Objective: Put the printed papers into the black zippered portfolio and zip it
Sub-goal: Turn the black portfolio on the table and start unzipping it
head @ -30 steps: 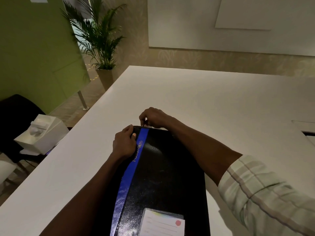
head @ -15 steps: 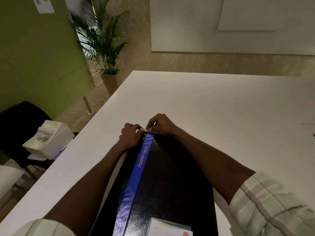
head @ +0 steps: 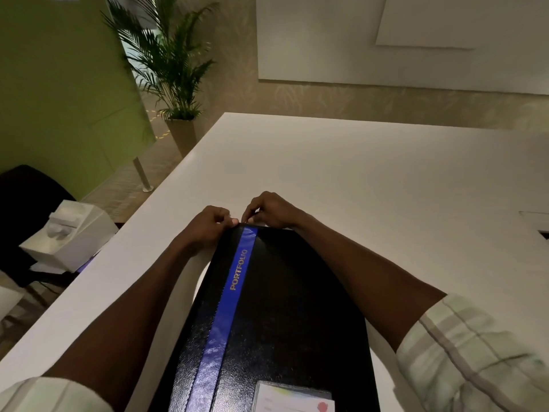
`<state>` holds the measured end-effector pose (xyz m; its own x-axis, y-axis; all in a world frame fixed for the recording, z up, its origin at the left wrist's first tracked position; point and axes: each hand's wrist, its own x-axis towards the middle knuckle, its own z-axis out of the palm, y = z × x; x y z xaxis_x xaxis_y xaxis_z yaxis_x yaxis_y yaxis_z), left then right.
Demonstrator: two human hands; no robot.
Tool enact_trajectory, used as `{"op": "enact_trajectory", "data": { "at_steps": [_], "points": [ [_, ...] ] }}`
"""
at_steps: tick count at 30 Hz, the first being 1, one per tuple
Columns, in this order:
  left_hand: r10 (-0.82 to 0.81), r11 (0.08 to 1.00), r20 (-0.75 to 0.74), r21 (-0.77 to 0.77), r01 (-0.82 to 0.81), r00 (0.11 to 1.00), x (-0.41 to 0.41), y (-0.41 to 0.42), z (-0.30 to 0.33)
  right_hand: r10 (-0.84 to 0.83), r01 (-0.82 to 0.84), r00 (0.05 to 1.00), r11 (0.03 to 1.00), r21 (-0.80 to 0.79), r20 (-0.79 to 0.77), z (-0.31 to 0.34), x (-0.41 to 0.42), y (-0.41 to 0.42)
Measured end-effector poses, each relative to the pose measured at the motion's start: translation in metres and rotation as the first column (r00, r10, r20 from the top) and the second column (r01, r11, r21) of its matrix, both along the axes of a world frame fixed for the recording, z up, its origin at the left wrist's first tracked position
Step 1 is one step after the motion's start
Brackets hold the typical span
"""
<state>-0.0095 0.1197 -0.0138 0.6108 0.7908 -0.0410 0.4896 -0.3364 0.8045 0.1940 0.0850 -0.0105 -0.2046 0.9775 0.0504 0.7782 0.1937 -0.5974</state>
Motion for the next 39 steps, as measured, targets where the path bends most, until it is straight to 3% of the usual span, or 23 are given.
{"op": "enact_trajectory", "data": {
  "at_steps": [6,13,21,26,30,33,39],
  "points": [
    [-0.008,1.0,0.028,0.002,0.008,1.0,-0.001,-0.002,-0.001,0.041,-0.043,0.997,0.999,0.024,0.071,0.0,0.001,0.004],
    [0.068,0.998,0.039,-0.004,-0.068,0.997,0.004,-0.006,0.001,-0.046,0.047,0.999,0.997,0.061,-0.011,-0.009,-0.008,0.007],
    [0.067,0.997,0.055,0.029,-0.069,0.996,0.004,-0.002,-0.002,0.064,-0.062,0.997,0.997,-0.05,0.042,0.006,0.037,-0.007],
    [0.024,0.999,0.046,0.04,-0.025,0.999,0.002,0.0,-0.004,0.051,-0.051,0.999,0.998,-0.023,-0.007,0.004,0.043,-0.017],
    [0.022,0.999,0.014,-0.048,-0.021,1.0,0.008,-0.003,-0.005,0.0,-0.001,1.0,1.0,-0.011,-0.029,0.0,0.041,-0.022],
    [0.039,0.999,-0.049,0.004,-0.038,0.998,0.013,-0.003,-0.007,-0.032,0.032,0.999,0.999,-0.012,-0.04,-0.001,0.041,-0.026],
    [0.026,1.0,-0.024,-0.01,-0.026,0.999,0.011,-0.002,-0.01,-0.064,0.065,0.997,0.998,0.003,-0.048,0.001,0.063,-0.044]
  ]
}}
